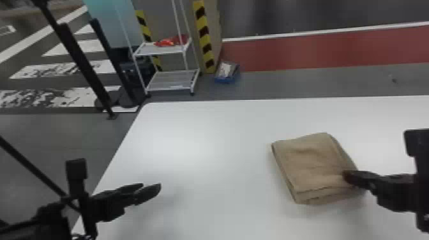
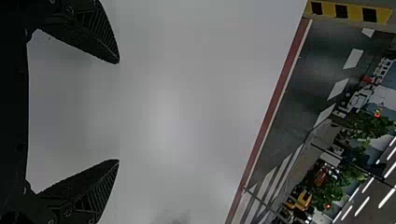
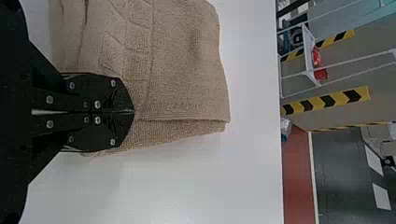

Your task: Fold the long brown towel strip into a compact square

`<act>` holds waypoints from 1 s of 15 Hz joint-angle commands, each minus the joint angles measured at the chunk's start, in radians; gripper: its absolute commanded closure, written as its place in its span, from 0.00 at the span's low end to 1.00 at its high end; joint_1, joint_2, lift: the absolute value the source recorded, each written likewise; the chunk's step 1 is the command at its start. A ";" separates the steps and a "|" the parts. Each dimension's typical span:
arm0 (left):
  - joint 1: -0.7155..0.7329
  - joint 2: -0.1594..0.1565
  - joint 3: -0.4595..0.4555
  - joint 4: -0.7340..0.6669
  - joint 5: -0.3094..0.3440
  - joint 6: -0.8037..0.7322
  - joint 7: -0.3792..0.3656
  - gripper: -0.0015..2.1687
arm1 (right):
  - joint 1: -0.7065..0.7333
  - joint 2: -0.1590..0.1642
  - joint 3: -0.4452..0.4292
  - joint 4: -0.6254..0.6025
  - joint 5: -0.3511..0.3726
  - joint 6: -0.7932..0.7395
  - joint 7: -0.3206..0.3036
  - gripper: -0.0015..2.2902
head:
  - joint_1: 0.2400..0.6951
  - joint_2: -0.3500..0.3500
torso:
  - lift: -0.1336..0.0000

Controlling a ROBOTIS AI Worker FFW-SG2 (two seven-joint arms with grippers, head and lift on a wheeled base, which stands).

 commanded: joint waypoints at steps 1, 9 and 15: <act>-0.011 -0.001 -0.004 0.009 -0.005 0.000 0.000 0.06 | 0.012 0.001 -0.014 -0.045 -0.064 -0.015 0.013 0.81 | 1.00 0.87 | 0.04; -0.014 0.002 -0.002 0.009 -0.003 -0.003 -0.003 0.06 | -0.045 0.001 -0.130 -0.025 -0.051 -0.025 -0.010 0.81 | 1.00 0.81 | 0.04; -0.016 0.002 0.001 0.007 -0.003 -0.003 -0.006 0.06 | -0.063 0.001 -0.043 0.078 0.005 -0.046 -0.010 0.81 | 1.00 0.76 | 0.04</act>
